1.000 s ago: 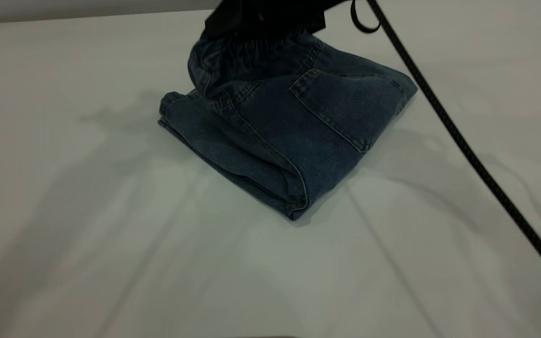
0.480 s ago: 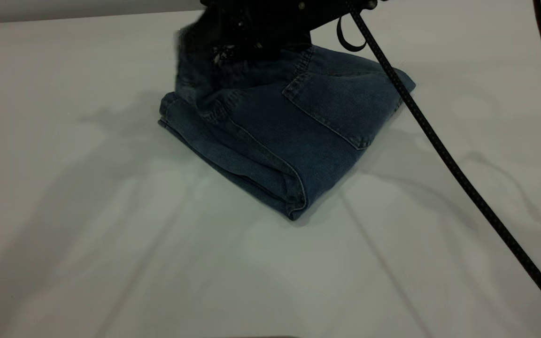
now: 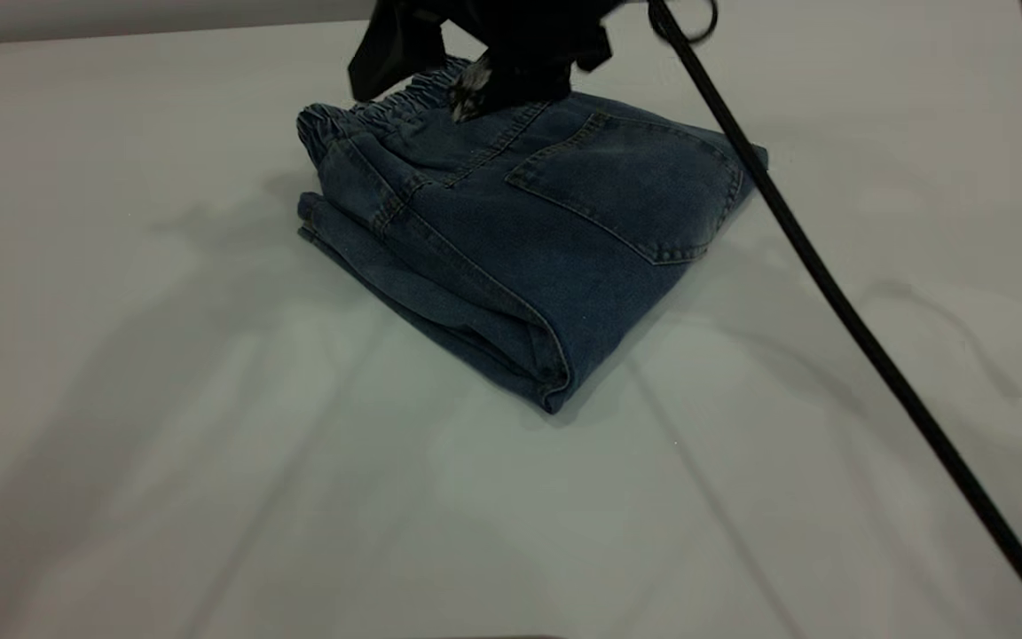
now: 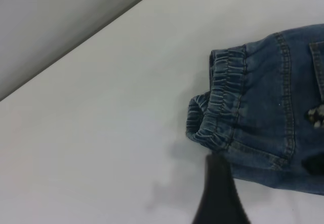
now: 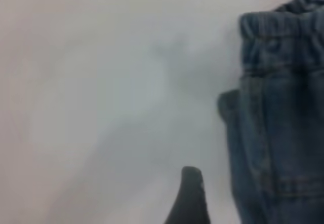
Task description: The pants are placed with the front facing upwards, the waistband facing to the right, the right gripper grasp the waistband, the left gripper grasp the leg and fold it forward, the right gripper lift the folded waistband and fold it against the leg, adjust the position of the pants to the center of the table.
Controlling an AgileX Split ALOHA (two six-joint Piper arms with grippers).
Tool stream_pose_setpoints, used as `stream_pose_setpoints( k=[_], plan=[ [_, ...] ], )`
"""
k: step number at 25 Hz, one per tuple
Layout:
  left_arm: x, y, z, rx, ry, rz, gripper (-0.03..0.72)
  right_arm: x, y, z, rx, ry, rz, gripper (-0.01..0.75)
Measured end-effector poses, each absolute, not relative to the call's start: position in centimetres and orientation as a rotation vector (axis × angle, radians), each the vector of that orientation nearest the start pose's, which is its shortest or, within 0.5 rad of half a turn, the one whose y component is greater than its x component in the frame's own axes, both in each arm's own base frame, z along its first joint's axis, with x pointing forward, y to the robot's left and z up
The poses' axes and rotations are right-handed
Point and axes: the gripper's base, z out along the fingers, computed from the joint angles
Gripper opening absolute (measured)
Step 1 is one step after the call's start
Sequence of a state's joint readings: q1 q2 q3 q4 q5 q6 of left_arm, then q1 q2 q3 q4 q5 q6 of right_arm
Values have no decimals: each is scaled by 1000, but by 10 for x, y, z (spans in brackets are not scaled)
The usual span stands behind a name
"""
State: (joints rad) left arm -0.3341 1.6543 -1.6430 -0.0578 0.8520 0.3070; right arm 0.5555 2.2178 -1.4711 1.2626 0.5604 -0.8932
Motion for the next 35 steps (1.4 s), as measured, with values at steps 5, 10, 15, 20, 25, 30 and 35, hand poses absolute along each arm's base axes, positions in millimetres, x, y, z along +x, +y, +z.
stream_pose_setpoints(
  k=[5,10,15,20,25,30,35],
  plan=[
    [354,-125,379,726,2231,-55,444,386,286,154,-328,2670,900,555],
    [352,-115,389,692,2194,0,444,396,292,165,-137,2856,802,554],
    [347,-104,400,639,2171,12,444,404,300,147,189,2930,852,554],
    [347,-104,401,637,2170,10,444,407,311,117,578,2918,974,536],
    [347,-104,401,634,2173,7,444,407,311,74,811,2959,918,501],
    [346,-104,400,634,2187,6,444,406,311,60,851,2974,884,459],
    [345,-104,399,637,2201,4,444,403,313,59,779,2995,834,440]
  ],
)
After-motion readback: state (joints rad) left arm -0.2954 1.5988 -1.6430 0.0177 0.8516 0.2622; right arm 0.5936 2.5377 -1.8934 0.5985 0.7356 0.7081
